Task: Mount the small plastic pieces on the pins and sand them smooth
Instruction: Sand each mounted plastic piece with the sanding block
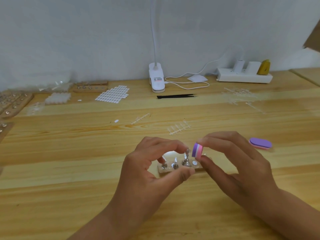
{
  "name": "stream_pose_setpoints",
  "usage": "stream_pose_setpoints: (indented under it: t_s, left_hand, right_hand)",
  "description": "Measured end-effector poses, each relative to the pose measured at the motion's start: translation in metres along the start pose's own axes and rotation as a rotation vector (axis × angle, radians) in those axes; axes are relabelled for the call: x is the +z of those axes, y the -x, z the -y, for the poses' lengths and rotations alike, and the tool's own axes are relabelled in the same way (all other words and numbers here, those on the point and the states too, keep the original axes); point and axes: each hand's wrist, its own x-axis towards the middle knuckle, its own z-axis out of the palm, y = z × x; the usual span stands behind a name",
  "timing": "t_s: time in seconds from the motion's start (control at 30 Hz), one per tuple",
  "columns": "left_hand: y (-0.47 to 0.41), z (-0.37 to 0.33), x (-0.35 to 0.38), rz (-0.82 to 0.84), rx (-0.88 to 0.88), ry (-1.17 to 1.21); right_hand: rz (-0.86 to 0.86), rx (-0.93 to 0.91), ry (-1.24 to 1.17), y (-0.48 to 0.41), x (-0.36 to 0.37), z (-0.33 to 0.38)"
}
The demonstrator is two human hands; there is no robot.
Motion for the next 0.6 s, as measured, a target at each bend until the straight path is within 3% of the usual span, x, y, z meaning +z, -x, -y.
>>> stream_pose_setpoints:
  t_s: [0.13,0.4,0.6]
  left_hand:
    - [0.001,0.0,0.002,0.058,0.009,0.017]
    - [0.002,0.006,0.004,0.116,-0.088,0.205]
    - [0.001,0.007,0.005,0.104,-0.074,0.208]
  right_hand:
    - [-0.002,0.001,-0.018,0.001,-0.001,0.003]
    - [0.002,0.241,-0.114,-0.003,-0.006,0.004]
    - [0.008,0.116,-0.116,-0.003,-0.002,0.011]
